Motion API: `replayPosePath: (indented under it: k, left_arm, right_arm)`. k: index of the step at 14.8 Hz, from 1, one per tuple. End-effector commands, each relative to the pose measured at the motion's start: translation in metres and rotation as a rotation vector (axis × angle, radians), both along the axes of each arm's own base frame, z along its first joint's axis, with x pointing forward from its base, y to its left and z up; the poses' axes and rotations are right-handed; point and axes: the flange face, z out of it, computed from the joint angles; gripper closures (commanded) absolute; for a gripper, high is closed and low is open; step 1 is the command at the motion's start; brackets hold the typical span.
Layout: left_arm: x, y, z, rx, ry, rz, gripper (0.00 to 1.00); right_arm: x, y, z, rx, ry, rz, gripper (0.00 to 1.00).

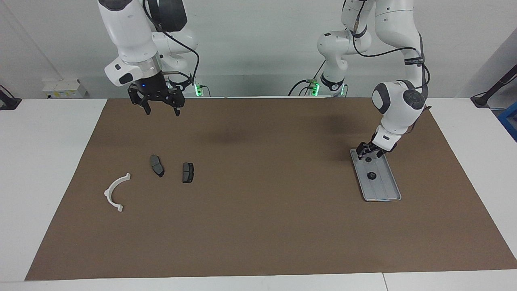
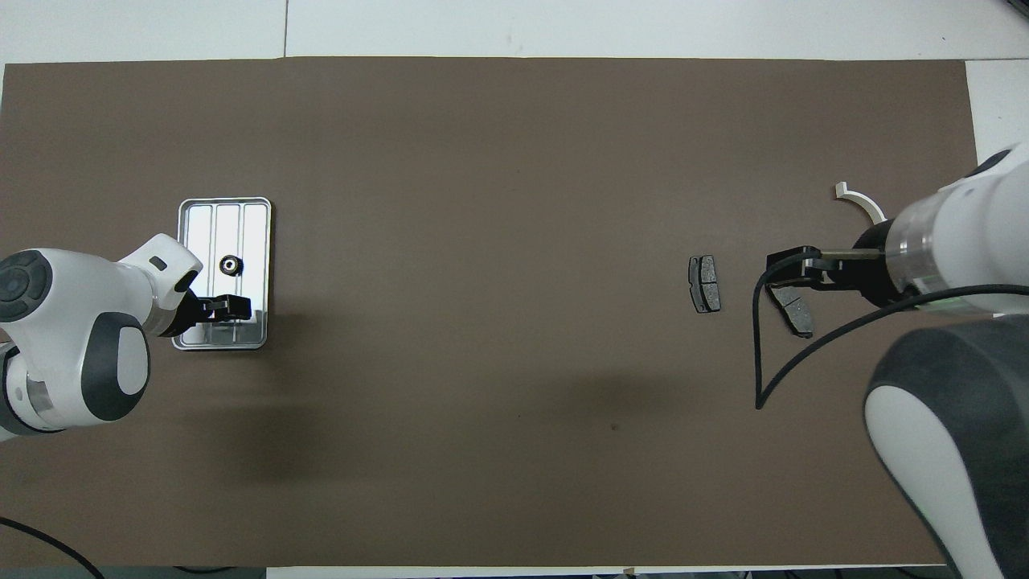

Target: Place bearing gear from tray to pile

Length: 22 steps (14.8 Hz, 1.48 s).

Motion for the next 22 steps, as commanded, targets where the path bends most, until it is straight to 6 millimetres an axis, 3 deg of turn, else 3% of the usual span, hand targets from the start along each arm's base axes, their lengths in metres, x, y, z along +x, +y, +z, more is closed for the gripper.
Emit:
replayPosePath:
  k: [1, 3, 5, 8, 9, 12, 13, 17, 19, 20, 22]
  left_arm:
    - [-0.005, 0.001, -0.005, -0.006, -0.028, -0.007, 0.11]
    - [-0.006, 0.001, -0.007, -0.005, -0.026, -0.006, 0.12]
    - [-0.007, 0.001, -0.009, -0.005, -0.025, -0.007, 0.13]
    - [-0.007, 0.001, -0.01, -0.005, -0.026, -0.004, 0.27]
    - [-0.007, 0.001, -0.01, -0.005, -0.026, -0.002, 0.35]
    - [-0.007, 0.002, -0.01, -0.005, -0.023, -0.001, 0.96]
    - [-0.005, 0.002, -0.008, -0.005, -0.026, -0.001, 1.0]
    - [0.0, 0.0, -0.006, -0.006, -0.029, 0.008, 1.0]
    - [0.011, -0.001, 0.015, -0.009, -0.026, 0.001, 1.0]
    - [0.021, -0.001, 0.042, -0.014, -0.003, 0.001, 1.0]
    - [0.047, -0.011, 0.115, -0.021, 0.033, 0.031, 1.0]
  right_arm:
    - [0.003, 0.025, -0.028, 0.03, 0.003, -0.064, 0.0]
    - [0.006, 0.041, -0.044, 0.034, -0.004, -0.1, 0.0]
    - [0.006, 0.045, -0.055, 0.041, -0.026, -0.114, 0.0]
    - [0.005, 0.049, -0.059, 0.041, -0.026, -0.108, 0.0]
    - [0.006, 0.05, -0.06, 0.041, -0.026, -0.105, 0.0]
    - [0.006, 0.049, -0.061, 0.041, -0.026, -0.106, 0.0]
    - [0.006, 0.049, -0.061, 0.041, -0.026, -0.103, 0.0]
    - [0.006, 0.048, -0.061, 0.039, -0.02, -0.099, 0.0]
    - [0.006, 0.047, -0.061, 0.039, -0.022, -0.1, 0.0]
    - [0.006, 0.046, -0.062, 0.038, -0.019, -0.1, 0.0]
    - [0.006, 0.047, -0.061, 0.039, -0.022, -0.102, 0.0]
